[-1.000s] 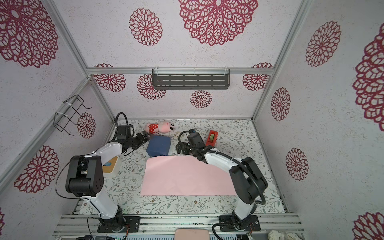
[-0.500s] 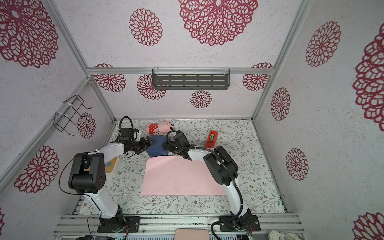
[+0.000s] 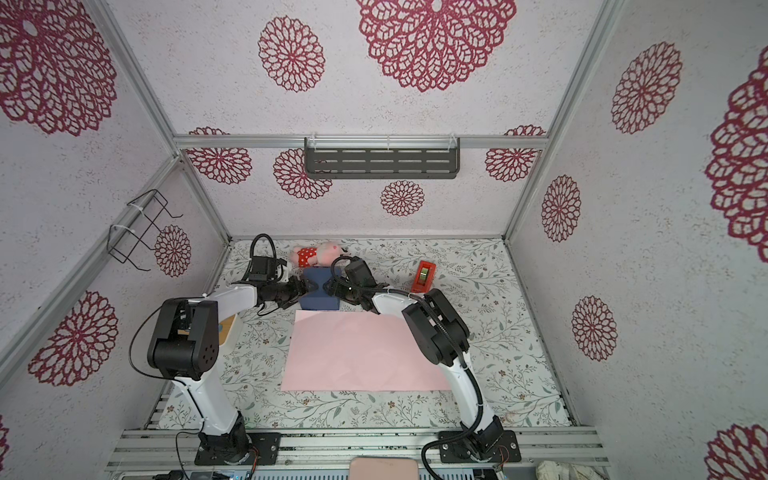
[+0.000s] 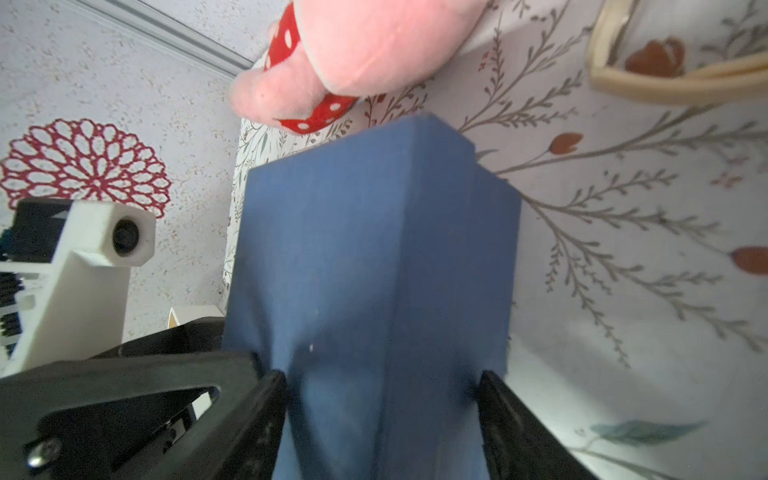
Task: Wrap the gift box in paper
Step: 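Grasp the dark blue box with the left gripper while the right gripper grasps it too, then carry the blue box with both grippers over the pink paper's center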
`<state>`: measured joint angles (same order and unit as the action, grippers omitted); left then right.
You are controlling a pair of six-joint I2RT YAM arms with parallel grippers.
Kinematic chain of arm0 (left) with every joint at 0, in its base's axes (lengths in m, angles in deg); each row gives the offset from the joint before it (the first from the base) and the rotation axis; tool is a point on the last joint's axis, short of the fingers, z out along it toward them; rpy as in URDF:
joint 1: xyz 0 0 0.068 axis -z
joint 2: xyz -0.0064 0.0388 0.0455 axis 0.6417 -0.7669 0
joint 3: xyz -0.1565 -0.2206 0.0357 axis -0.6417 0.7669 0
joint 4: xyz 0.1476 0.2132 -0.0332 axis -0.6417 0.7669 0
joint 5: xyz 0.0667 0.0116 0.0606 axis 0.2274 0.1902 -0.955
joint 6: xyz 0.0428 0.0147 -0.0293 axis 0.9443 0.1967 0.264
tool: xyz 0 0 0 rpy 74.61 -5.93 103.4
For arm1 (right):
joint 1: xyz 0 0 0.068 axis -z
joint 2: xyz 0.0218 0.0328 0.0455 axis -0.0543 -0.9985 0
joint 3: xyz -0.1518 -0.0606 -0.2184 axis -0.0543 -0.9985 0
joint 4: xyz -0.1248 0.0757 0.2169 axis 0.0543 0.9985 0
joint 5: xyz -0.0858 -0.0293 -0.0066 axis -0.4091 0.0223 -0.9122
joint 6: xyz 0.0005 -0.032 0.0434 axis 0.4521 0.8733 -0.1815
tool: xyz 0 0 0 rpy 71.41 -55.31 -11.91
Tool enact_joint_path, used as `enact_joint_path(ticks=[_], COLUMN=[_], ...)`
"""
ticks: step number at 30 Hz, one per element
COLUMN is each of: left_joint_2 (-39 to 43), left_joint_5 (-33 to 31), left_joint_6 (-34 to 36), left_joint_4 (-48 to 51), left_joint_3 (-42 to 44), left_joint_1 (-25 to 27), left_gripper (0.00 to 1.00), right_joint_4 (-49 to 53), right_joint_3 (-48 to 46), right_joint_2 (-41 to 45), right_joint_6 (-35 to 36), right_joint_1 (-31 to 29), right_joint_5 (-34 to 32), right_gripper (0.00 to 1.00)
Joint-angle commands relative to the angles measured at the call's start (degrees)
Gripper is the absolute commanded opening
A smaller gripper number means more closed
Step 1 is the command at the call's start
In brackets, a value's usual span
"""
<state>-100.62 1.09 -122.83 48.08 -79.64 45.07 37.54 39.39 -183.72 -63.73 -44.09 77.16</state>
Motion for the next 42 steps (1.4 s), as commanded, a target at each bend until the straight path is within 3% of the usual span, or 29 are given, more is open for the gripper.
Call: enact_joint_path(ticks=[1, 10, 19, 28, 34, 42], left_joint_2=[-0.2, 7.0, 17.3, 22.1, 21.1, 17.4], left_joint_5=[4.6, 1.3, -4.8, -12.8, -14.9, -15.4], left_joint_6=[-0.9, -4.4, -9.1, -13.2, -14.8, -13.9], left_joint_4=[-2.7, -3.7, -3.9, -2.6, -3.0, -4.1], left_joint_3=[-3.6, 0.3, 6.2, 11.2, 12.3, 11.7], left_joint_1=[3.7, 12.1, 25.3, 40.2, 44.8, 45.4], left_gripper=[0.85, 0.82, 0.82, 0.82, 0.83, 0.83], right_joint_4=[-0.7, 1.1, 4.1, 8.4, 11.3, 13.0], right_joint_3=[3.1, -5.9, -28.0, -48.0, -51.9, -51.2], right_joint_2=[2.3, 11.6, 32.6, 53.4, 57.9, 56.5], right_joint_6=[2.0, 5.4, 6.1, 0.0, -1.6, 0.7], right_joint_1=[-1.1, -1.1, -2.4, -8.3, -12.1, -11.7], right_joint_5=[4.1, 4.7, 1.9, -6.4, -11.1, -14.2], right_gripper=[0.71, 0.66, 0.65, 0.65, 0.65, 0.65])
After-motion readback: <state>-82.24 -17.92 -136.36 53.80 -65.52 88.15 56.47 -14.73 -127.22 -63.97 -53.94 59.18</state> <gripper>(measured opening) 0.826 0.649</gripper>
